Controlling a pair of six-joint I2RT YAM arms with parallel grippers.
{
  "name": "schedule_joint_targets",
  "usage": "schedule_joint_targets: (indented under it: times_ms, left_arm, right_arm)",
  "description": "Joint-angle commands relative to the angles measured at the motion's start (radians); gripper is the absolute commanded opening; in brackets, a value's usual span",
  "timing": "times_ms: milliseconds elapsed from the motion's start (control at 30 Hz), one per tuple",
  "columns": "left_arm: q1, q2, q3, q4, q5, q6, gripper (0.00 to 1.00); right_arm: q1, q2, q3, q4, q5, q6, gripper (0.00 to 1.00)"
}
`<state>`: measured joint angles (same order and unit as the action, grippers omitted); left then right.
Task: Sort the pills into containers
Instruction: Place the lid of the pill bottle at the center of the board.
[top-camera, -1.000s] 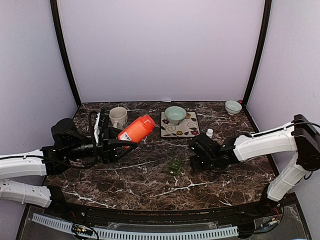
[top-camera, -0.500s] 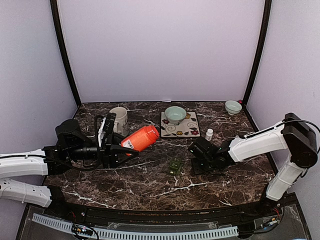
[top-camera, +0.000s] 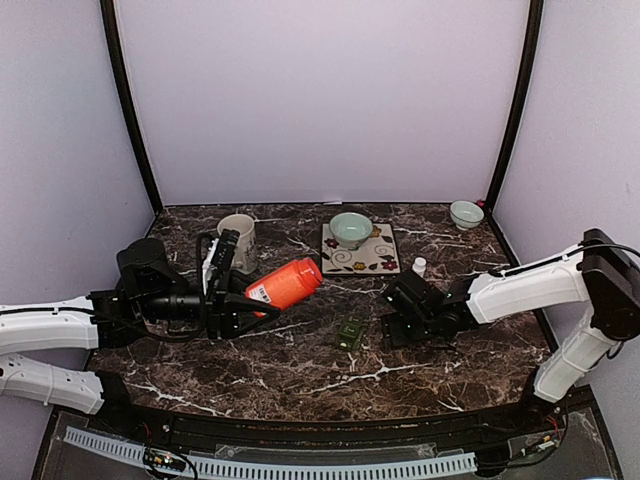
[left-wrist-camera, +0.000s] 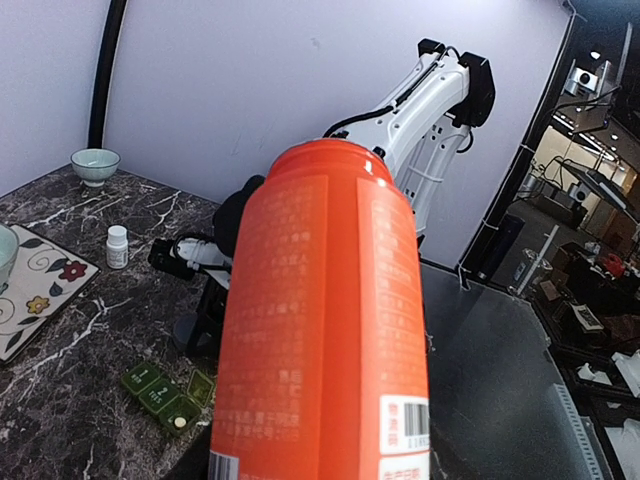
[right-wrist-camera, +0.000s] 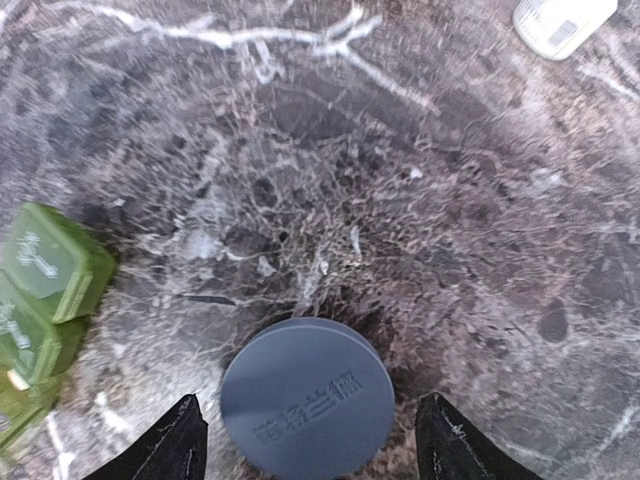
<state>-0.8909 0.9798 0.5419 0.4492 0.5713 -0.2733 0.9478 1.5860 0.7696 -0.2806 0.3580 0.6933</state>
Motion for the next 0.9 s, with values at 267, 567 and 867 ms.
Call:
schedule_joint_targets:
  times_ms: [267,567,867]
  left_arm:
    - [0.001,0.003,0.068,-0.056,0.063,0.017,0.0]
    - [0.001,0.012,0.079,-0.077,0.083,0.02,0.0]
    - [0.001,0.014,0.089,-0.091,0.089,0.027,0.0]
  right_arm:
    - [-0.015,-0.043,0.076,-0.124,-0.051,-0.089,0.72]
    - [-0.072,-0.025,0.131,-0.184,-0.138,-0.174,0.76]
    - [-0.104,0.04,0.162,-0.209,-0.232,-0.241,0.77]
